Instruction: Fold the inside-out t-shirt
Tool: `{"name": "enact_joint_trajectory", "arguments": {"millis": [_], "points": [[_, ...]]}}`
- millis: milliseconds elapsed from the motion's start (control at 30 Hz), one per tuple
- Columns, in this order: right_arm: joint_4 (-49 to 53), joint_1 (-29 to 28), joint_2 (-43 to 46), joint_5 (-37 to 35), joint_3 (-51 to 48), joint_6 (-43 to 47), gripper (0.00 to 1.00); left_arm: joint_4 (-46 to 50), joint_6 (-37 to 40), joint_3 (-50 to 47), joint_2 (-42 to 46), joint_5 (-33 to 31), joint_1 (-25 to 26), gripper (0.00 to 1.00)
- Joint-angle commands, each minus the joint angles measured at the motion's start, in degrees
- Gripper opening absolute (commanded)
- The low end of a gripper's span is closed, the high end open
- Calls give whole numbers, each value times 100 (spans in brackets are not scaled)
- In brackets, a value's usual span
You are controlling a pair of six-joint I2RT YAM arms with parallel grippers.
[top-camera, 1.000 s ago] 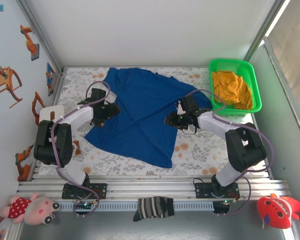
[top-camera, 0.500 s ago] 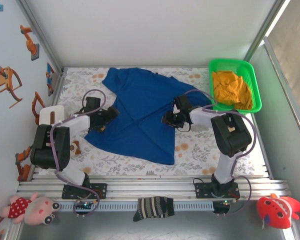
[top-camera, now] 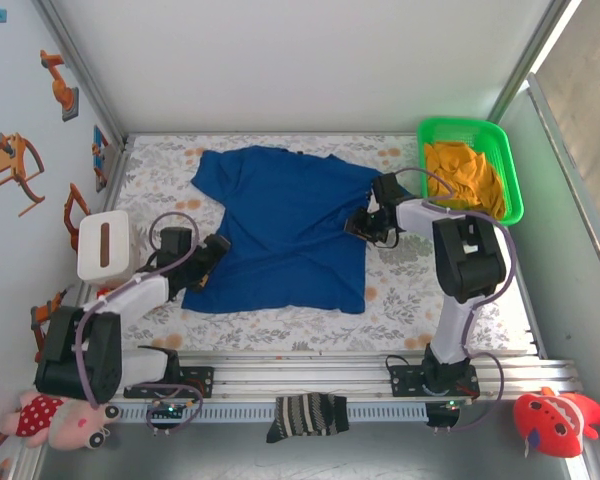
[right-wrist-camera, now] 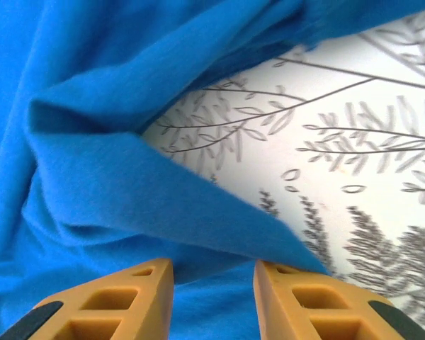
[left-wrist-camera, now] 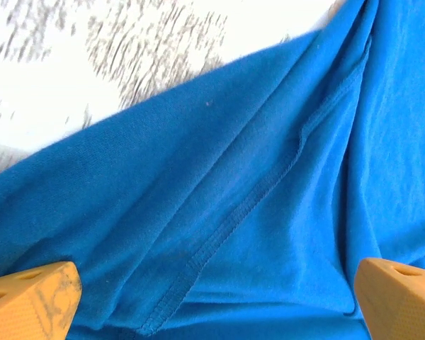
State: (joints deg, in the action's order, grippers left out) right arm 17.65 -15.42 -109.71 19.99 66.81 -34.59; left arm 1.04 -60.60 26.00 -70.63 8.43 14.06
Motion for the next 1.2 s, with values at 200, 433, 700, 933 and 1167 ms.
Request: {"name": "enact_joint_trajectory", "arguments": {"millis": [200, 433, 700, 933, 1167], "points": [[942, 271, 314, -557, 1028, 338, 35, 2466, 60, 818, 1150, -753, 257, 100], [1347, 432, -779, -832, 2489, 451, 35, 2433, 109, 1232, 1030, -563, 688, 100], [1445, 547, -1852, -911, 3409, 239, 35, 2098, 0, 1216, 606, -643, 1269, 100], [1556, 665, -2716, -804, 4228, 22, 35, 1983, -61, 1147, 583, -665, 1385, 100], [1733, 872, -4017, -200, 6247, -162, 35, 2056, -18, 1177, 637, -743, 1406, 100]]}}
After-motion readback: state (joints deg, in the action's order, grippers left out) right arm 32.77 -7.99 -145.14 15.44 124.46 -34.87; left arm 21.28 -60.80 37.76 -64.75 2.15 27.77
